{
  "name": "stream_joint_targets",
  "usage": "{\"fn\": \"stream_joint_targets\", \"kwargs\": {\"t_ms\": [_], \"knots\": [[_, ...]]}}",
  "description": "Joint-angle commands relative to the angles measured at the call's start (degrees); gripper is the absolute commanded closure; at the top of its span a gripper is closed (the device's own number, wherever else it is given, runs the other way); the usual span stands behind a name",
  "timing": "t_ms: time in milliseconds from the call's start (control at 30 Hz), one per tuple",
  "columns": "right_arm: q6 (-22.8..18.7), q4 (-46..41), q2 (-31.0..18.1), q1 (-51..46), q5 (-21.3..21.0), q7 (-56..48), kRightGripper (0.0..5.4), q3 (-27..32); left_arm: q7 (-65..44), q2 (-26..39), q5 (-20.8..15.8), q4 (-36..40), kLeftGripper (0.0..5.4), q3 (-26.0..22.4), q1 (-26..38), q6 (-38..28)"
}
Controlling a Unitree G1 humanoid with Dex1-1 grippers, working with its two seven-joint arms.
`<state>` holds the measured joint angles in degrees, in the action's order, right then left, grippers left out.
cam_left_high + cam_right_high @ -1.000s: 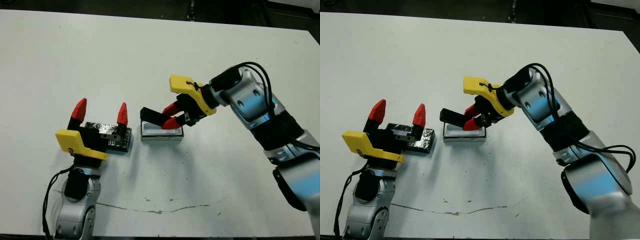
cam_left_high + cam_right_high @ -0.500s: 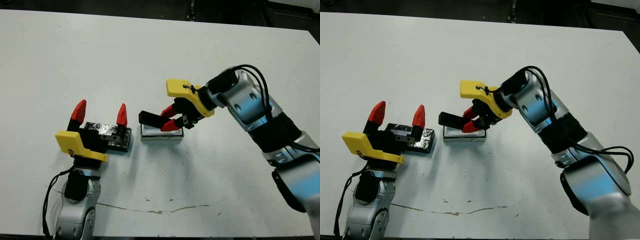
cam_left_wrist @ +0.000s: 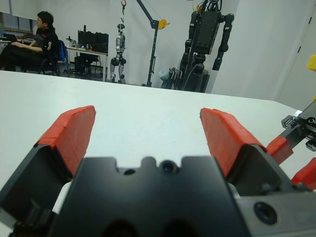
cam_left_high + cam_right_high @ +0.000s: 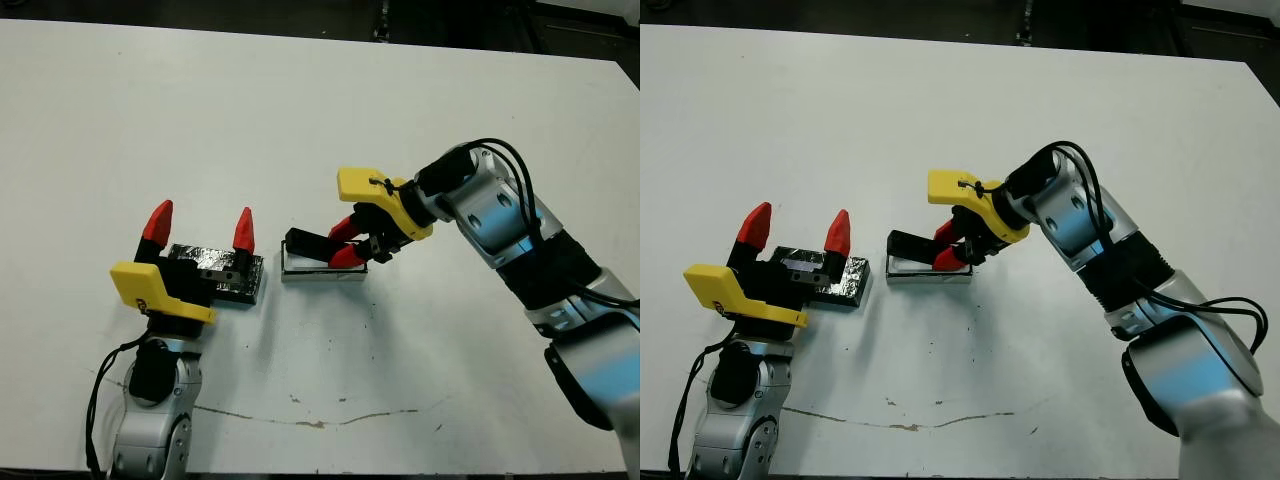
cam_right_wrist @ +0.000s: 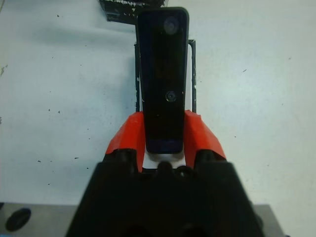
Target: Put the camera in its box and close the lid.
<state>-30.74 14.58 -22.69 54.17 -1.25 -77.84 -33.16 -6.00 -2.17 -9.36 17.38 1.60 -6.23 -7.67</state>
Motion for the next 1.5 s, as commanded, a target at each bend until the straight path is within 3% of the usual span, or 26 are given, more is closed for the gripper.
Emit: {"fn": "stream_joint_targets", "kwargs": {"t_ms": [33,267,667,1100,1500], "knots": [[0.54,0.06,-1.54,-1.13,-0.71,-0.42,3.74,-0.28,-0.24,0.23,-0.18,0.16,0.0,0.1,-0.73,0.14],[1.7,-0.08,-2.47,-2.23,-1.08,-0.62,3.74,-0.02,-0.31,0.27,-0.56,0.5,0.0,0.07,-0.83,0.63],[-0.99,-1.99,-3.66,-2.4,-2.75,-0.02,3.74,-0.46,-0.52,0.42,-0.71,0.23,0.0,0.08,-0.86,0.0],[0.13,-3.16,-3.62,-3.5,-4.72,2.57,3.74,-1.12,-0.3,0.27,-0.77,0.58,0.0,0.24,-1.06,0.47],[-0.25,-4.62,-3.61,-3.57,-5.44,3.12,2.04,-1.79,-0.48,0.48,-0.33,0.48,0.0,0.29,-1.05,-0.02]]}}
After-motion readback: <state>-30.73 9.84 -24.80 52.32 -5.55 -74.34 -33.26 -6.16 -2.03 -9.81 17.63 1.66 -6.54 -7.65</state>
